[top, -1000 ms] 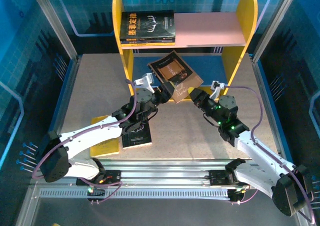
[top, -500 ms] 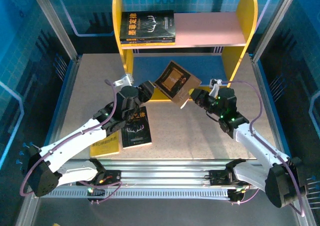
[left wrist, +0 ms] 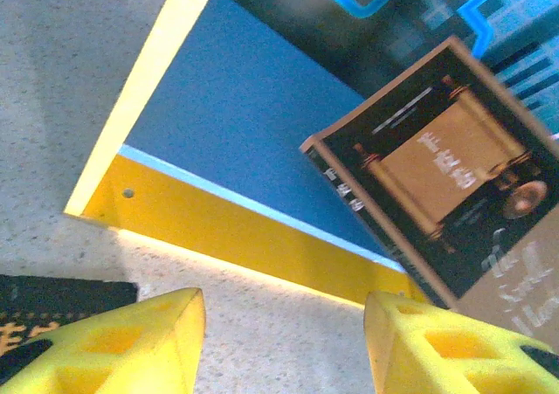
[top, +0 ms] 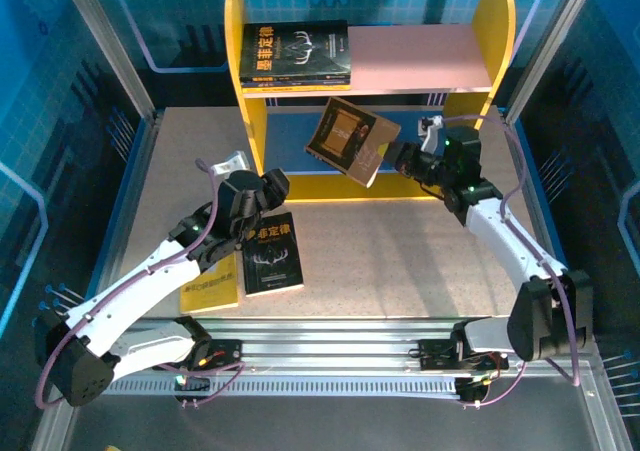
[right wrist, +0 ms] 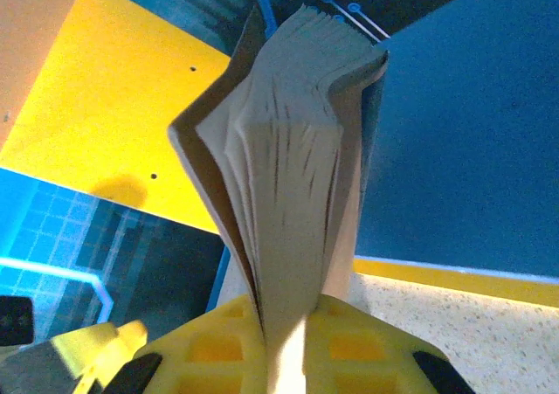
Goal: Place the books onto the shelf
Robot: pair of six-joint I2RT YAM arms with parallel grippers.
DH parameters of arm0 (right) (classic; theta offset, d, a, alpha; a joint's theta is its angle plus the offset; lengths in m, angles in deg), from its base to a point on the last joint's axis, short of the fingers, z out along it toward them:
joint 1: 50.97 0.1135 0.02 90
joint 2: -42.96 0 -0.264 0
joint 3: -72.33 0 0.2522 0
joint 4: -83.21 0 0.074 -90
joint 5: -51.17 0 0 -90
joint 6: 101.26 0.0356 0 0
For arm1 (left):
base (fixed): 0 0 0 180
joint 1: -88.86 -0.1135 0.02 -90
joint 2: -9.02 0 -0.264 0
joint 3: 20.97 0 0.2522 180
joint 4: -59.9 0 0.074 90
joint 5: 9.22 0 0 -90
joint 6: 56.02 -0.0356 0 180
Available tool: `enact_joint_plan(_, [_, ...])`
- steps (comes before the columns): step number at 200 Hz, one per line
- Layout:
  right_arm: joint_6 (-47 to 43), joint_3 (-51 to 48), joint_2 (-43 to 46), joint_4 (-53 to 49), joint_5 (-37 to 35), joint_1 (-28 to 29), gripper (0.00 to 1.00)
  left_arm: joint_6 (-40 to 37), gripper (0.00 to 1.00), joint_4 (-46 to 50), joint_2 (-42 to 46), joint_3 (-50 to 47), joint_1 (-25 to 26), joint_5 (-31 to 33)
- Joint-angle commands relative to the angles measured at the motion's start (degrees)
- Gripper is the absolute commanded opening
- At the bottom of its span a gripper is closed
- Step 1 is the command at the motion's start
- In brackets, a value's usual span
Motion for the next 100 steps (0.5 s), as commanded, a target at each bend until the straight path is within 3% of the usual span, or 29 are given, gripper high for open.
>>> enact_joint_plan(1, [-4.0, 5.4, -3.2, -0.9, 8.9, -1.4, 0.06, -4.5, 0.52, 4.6, -1.4, 4.2, -1.4, -3.1])
enact_joint_plan(100, [-6.5, 14.5, -17.0, -2.2, 19.3, -1.2, 0.05, -6.7, 0.53, 10.1, 0.2, 5.7, -5.5, -5.4])
